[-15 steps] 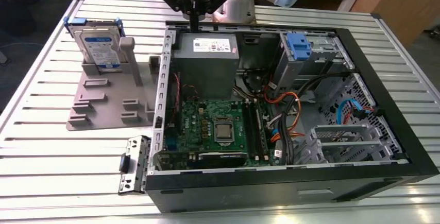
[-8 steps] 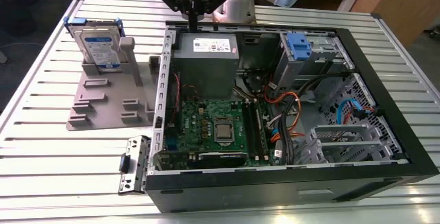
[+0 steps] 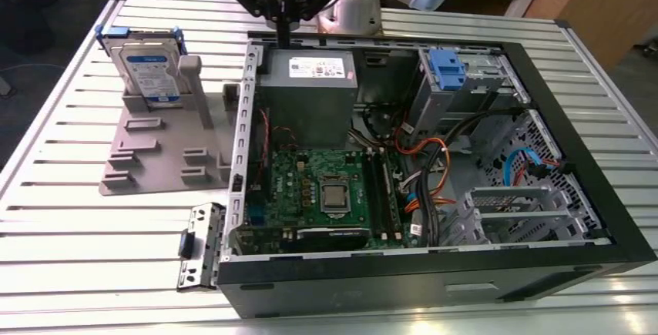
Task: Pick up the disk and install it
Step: 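Reach for the disk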
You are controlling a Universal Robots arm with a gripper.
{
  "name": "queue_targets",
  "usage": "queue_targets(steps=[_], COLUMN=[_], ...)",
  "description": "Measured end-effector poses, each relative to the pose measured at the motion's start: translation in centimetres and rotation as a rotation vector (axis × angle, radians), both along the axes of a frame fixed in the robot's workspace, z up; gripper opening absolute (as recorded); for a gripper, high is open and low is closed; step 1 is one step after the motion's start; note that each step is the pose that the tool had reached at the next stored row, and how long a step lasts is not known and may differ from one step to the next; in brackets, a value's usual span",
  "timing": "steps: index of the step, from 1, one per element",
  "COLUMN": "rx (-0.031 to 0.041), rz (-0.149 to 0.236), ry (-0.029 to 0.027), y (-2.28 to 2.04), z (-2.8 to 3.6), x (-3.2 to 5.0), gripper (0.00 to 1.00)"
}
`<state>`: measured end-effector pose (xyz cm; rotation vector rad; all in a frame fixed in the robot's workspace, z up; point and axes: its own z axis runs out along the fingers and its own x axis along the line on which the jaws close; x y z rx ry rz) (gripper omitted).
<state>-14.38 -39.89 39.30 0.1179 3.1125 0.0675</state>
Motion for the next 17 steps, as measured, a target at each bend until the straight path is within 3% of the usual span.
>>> queue_targets(steps=[17], rx=[0.0000], rz=[0.000], ry=[0.0000], y=[0.00], z=[-0.04], x=[-1.14], gripper=[0.10])
